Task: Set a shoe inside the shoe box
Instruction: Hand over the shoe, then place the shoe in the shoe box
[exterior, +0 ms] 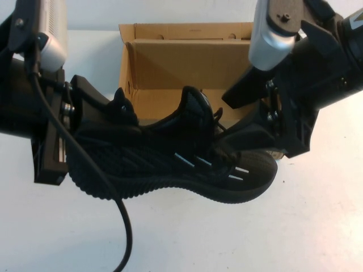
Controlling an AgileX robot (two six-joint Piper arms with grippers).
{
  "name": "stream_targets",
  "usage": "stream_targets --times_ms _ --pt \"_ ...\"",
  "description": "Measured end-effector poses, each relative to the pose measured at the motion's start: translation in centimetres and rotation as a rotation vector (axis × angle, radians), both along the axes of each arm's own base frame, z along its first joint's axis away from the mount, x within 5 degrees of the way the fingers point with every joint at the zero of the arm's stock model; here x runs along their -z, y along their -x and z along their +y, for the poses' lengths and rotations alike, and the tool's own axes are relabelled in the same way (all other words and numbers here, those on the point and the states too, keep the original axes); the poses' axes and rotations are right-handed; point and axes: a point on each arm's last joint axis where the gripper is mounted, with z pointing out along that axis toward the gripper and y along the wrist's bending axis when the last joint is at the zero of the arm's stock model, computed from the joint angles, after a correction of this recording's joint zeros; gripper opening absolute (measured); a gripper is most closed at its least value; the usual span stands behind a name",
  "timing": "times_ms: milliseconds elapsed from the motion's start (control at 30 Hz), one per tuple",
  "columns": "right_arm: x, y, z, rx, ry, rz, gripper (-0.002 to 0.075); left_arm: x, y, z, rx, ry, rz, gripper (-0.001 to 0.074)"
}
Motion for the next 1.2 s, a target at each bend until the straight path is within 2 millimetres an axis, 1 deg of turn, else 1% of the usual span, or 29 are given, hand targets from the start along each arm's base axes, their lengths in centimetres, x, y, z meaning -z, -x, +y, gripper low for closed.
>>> stream_targets --times_ms 133,267,533,633,900,1000,1067,1100,1133,1167,1200 --pt "0.0 0.0 0.0 -0.038 0.002 -0.027 0.0521 0.0 0.0 0.0 -0.015 0.005 0.023 0.0036" --pt "-0.1 0.0 0.1 -0.033 -0.015 -0.035 0.0527 0.0 0.0 0.0 -0.020 0.007 0.031 0.0036" --pt "-0.1 -0.1 0.1 -0.035 -0.016 -0.035 0.0607 0.0 0.0 0.0 -0.010 0.003 0.016 0.0036" --pt "0.4 -0.3 0.3 -0.046 -0.004 -0.011 0.0613 0.0 0.0 0.0 -0.009 0.003 0.014 0.0036" --pt "2.4 -1.6 1.9 -0.073 0.012 0.060 0.0615 0.0 0.0 0.0 -0.008 0.007 0.014 0.0036" --pt "2.7 -1.8 2.1 -0.078 0.003 0.075 0.0609 0.0 0.0 0.0 -0.008 0.007 0.014 0.0036" --pt "2.6 -1.8 2.2 -0.079 -0.001 0.076 0.0582 0.0 0.0 0.0 -0.008 0.007 0.014 0.0036" --pt "2.6 -1.8 2.2 -0.079 -0.003 0.078 0.0552 0.0 0.0 0.0 -0.008 0.007 0.014 0.0036" --pt "2.6 -1.8 2.2 -0.079 -0.003 0.078 0.0505 0.0 0.0 0.0 -0.008 0.009 0.014 0.0036" --pt "2.6 -1.8 2.2 -0.079 -0.003 0.078 0.0434 -0.1 0.0 -0.1 -0.008 0.013 0.015 0.0036" --pt "2.6 -1.8 2.2 -0.079 -0.003 0.078 0.0339 -0.1 0.0 -0.1 -0.006 0.013 0.016 0.0036"
